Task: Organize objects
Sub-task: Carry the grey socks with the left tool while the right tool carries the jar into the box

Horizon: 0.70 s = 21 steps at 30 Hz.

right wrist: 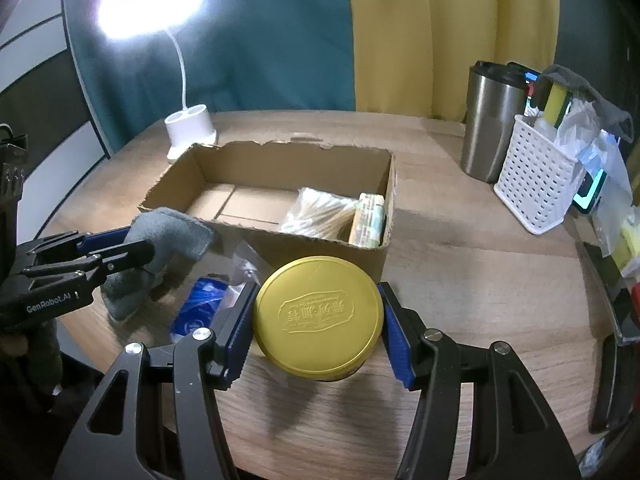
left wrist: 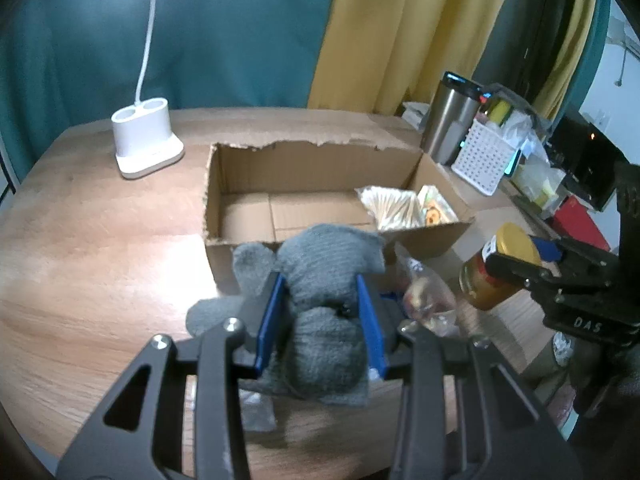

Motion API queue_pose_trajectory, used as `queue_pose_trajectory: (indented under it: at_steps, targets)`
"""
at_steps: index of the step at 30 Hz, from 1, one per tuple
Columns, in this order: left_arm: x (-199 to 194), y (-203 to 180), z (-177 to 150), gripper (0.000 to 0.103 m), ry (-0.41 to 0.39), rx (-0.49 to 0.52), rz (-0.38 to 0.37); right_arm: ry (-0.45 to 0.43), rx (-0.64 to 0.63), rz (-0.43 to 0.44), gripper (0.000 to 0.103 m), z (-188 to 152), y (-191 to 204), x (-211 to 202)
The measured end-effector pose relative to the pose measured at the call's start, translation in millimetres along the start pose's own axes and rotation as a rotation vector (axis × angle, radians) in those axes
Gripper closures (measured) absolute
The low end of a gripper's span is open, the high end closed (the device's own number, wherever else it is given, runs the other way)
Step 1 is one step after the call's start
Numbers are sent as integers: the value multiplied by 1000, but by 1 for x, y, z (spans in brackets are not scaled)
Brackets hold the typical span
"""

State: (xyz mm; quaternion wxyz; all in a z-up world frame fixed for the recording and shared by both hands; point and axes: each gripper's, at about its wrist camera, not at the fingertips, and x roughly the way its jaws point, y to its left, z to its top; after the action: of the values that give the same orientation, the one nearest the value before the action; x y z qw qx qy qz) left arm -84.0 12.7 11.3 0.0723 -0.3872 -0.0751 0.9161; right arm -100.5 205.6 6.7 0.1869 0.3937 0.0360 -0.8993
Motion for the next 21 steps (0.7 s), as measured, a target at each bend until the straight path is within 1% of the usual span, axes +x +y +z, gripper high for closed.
queue_pose_trajectory:
  at_steps: [11, 21]
  targets:
    - [-19, 1, 12, 64, -48, 0, -8, -32, -12, 0, 43, 9, 5, -13]
    - [-25, 5, 24, 64, -72, 7, -9, -49, -33, 27, 43, 18, 13, -18]
